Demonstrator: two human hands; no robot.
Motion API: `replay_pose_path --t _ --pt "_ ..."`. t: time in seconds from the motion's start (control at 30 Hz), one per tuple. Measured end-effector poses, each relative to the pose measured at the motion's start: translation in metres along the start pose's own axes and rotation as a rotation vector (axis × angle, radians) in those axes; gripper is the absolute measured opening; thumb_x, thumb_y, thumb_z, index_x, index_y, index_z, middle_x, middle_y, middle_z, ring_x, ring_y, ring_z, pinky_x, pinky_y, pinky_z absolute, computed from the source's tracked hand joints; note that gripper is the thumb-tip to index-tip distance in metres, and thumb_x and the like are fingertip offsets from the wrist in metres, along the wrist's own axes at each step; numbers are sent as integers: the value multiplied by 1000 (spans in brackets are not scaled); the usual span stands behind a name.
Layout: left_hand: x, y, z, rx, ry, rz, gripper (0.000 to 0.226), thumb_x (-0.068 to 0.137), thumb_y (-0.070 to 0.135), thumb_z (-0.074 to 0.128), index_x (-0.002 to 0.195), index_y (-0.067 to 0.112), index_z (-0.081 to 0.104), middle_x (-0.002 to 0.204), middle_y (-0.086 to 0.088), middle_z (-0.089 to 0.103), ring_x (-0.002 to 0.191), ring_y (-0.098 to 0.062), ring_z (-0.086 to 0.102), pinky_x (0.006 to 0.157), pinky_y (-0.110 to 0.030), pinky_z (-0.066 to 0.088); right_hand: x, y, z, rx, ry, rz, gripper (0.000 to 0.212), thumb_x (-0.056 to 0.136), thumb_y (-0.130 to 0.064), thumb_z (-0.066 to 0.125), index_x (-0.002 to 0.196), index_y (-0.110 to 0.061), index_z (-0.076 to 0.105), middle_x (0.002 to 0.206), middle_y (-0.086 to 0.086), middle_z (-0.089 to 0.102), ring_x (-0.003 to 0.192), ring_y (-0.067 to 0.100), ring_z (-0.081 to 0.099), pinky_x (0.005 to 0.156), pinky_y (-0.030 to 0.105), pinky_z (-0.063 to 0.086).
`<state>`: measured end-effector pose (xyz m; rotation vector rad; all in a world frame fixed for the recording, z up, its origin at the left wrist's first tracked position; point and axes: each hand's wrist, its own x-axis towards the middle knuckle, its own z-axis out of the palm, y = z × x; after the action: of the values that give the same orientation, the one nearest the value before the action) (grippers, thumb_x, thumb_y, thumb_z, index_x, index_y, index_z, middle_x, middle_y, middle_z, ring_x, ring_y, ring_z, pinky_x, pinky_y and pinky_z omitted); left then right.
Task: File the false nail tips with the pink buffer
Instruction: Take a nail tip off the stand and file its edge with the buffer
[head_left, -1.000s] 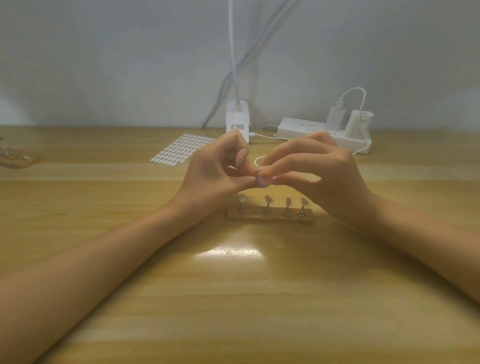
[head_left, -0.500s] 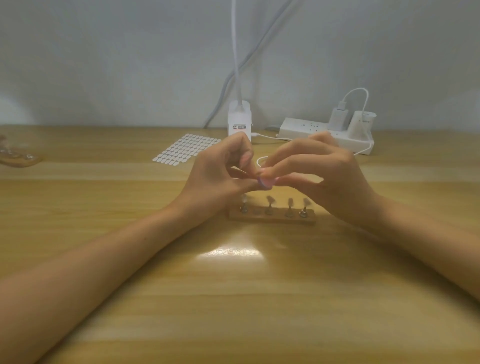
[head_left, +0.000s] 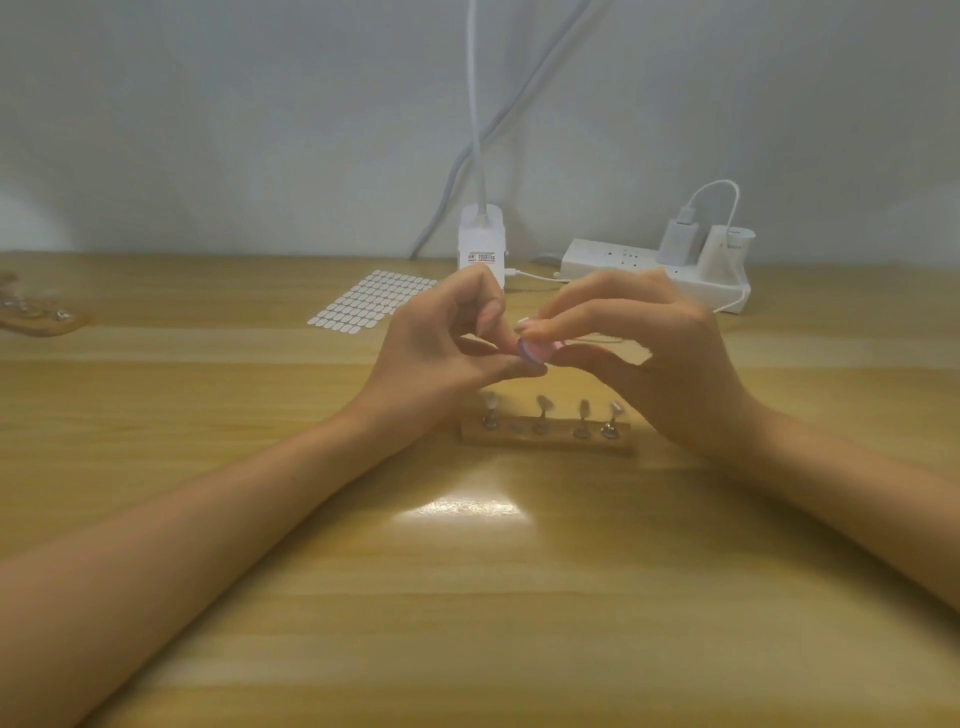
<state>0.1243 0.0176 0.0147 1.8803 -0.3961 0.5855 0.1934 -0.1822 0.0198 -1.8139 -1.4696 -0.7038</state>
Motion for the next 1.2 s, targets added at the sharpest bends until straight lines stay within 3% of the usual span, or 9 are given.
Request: replay_pose_path --t 0.1,0.2,0.4,0.5,0.73,0.8,0.97,1.03,1.2 --pt "-1 0 0 8 7 -7 50 74 -5 85 74 17 40 67 5 67 74 -19 72 76 -41 62 2 5 -2 -23 -34 51 11 87 -12 77 98 -9 79 101 -6 71 91 13 68 79 57 51" --pt "-1 0 2 4 11 -3 50 74 -5 85 74 16 40 66 2 66 72 -16 72 72 -31 60 2 3 -4 35 11 28 14 87 -11 77 101 -8 78 99 1 72 90 14 69 80 45 54" --pt "-2 1 1 17 11 -19 49 75 -9 83 74 15 40 66 1 67 74 -16 73 76 -40 63 2 7 -5 -31 -10 44 14 87 -13 78 100 -8 79 101 -2 72 93 15 69 78 59 50" --pt "0 0 1 27 13 -5 50 73 -6 85 73 16 41 69 -5 65 73 -15 71 71 -33 60 1 3 -2 4 -12 -2 14 89 -12 77 103 -9 79 103 -2 71 96 15 69 79 58 49" --pt "0 -1 2 19 17 -12 50 74 -7 84 73 16 40 68 -1 66 74 -16 72 72 -35 61 1 2 -3 -1 -8 -18 16 91 -11 73 106 -8 78 105 -2 70 98 11 67 82 53 49" --pt "0 -1 1 36 12 -15 51 73 -6 86 73 16 40 67 5 64 71 -14 68 72 -37 61 0 0 -1 -33 -38 -26 15 92 -14 71 105 -10 78 105 -4 70 99 4 63 86 51 45" --pt "-1 2 2 19 21 -28 48 75 -6 84 74 14 40 68 -6 65 72 -16 70 77 -49 63 0 2 -5 -44 -4 -22 16 91 -12 74 106 -11 78 106 -6 68 99 10 65 82 55 47" --pt "0 2 1 44 21 -17 49 75 -1 86 73 17 41 67 0 60 70 -15 65 73 -46 62 -1 -3 -1 -52 -33 -56 15 92 -16 72 106 -14 78 107 -9 67 100 6 63 83 51 45" --pt "0 1 2 28 31 -35 50 74 -3 86 73 16 40 70 -10 66 75 -15 69 69 -29 59 1 -1 -4 -73 19 -27 14 90 -15 76 104 -13 78 106 -8 68 98 10 65 82 55 47"
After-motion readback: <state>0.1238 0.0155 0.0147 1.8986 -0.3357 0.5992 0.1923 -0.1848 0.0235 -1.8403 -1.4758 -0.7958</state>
